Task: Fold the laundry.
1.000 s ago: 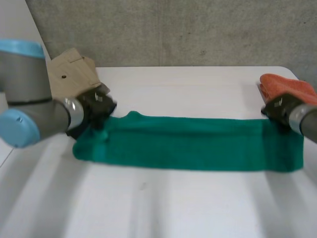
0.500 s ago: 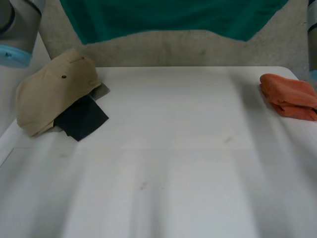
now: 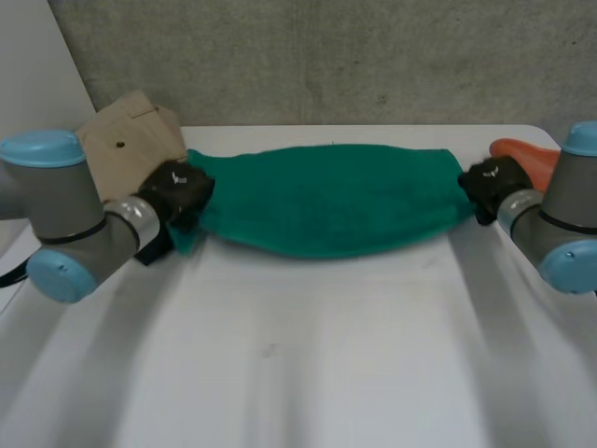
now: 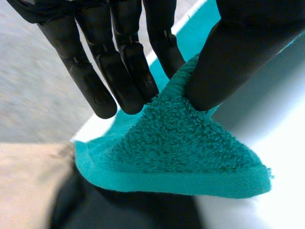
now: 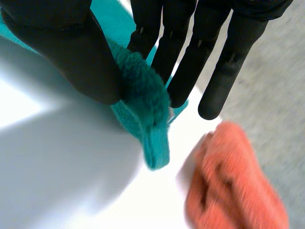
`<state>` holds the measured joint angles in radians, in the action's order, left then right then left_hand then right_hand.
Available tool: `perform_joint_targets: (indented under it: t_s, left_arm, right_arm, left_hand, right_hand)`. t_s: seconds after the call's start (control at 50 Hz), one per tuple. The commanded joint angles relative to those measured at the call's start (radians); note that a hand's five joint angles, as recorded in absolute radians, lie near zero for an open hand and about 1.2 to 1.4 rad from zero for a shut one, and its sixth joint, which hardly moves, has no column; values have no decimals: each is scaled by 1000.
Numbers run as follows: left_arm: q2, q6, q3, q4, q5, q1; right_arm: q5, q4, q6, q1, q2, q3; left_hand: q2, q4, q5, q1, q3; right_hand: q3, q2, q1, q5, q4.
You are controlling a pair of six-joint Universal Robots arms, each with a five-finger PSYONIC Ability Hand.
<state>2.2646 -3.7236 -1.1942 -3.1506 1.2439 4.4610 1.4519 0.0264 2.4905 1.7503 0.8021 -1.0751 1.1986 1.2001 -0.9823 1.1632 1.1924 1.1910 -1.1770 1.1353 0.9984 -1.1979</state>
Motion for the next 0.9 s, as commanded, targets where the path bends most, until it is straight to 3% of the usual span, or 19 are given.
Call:
perform_joint_targets:
  t_s: [0.02, 0.14, 0.24, 0.36, 0.56, 0.74, 0.76, 0.78, 0.8, 0.82, 0.86, 0.9]
  left_arm:
    - [-196, -154, -204, 313, -3, 11]
    - [-312, -249, -335, 547, -4, 17]
    - [-333, -324, -361, 652, -43, 31]
    - [-289, -323, -240, 621, -43, 6]
    - [-55, -187, 137, 459, 52, -49]
    - [162, -185, 415, 458, 95, -94]
    - [179, -185, 433, 458, 101, -97]
    - [203, -180, 473, 458, 115, -101]
    - [213, -180, 491, 458, 121, -104]
    - [219, -179, 511, 458, 129, -104]
    - [217, -173, 556, 460, 155, -106]
    - [205, -164, 576, 461, 173, -106]
  right_arm:
    - [5, 225, -111, -51, 202, -193]
    - [5, 437, -356, -104, 338, -357]
    - [-19, 455, -495, -140, 387, -424]
    - [-24, 365, -432, -121, 336, -375]
    - [-5, 146, -220, -58, 134, -139]
    - [47, 41, -209, -17, -50, 44]
    - [53, 37, -213, -12, -61, 58]
    - [68, 21, -213, -6, -81, 81]
    - [77, 9, -213, -3, -89, 92]
    - [88, -3, -211, -3, -92, 101]
    - [117, -49, -196, -2, -92, 118]
    - [125, -69, -176, 0, -83, 119]
  left_hand:
    - [198, 196, -239, 233, 204]
    - [198, 196, -239, 233, 204]
    - [198, 196, -239, 233, 204]
    - [198, 196, -239, 233, 204]
    - [198, 196, -239, 233, 204]
    - [198, 196, -239, 233, 204]
    - [198, 196, -239, 233, 204]
    - [122, 121, -164, 158, 129]
    - [-117, -118, 75, -81, -110]
    - [-407, -408, 365, -371, -401]
    - [-1005, -1007, 963, -970, -999]
    - [-1024, -1026, 982, -989, -1018]
  right_hand:
    - [205, -219, 261, 223, -198]
    - [205, -219, 261, 223, -198]
    - [205, -219, 261, 223, -198]
    - [205, -219, 261, 223, -198]
    - [205, -219, 261, 223, -198]
    - [205, -219, 261, 223, -198]
    - [33, -47, 89, 51, -26]
    - [-570, 556, -514, -552, 577]
    - [-881, 867, -825, -863, 888]
    - [-1016, 1003, -961, -998, 1023]
    - [-1016, 1003, -961, -998, 1023]
    - [-1016, 1003, -961, -998, 1023]
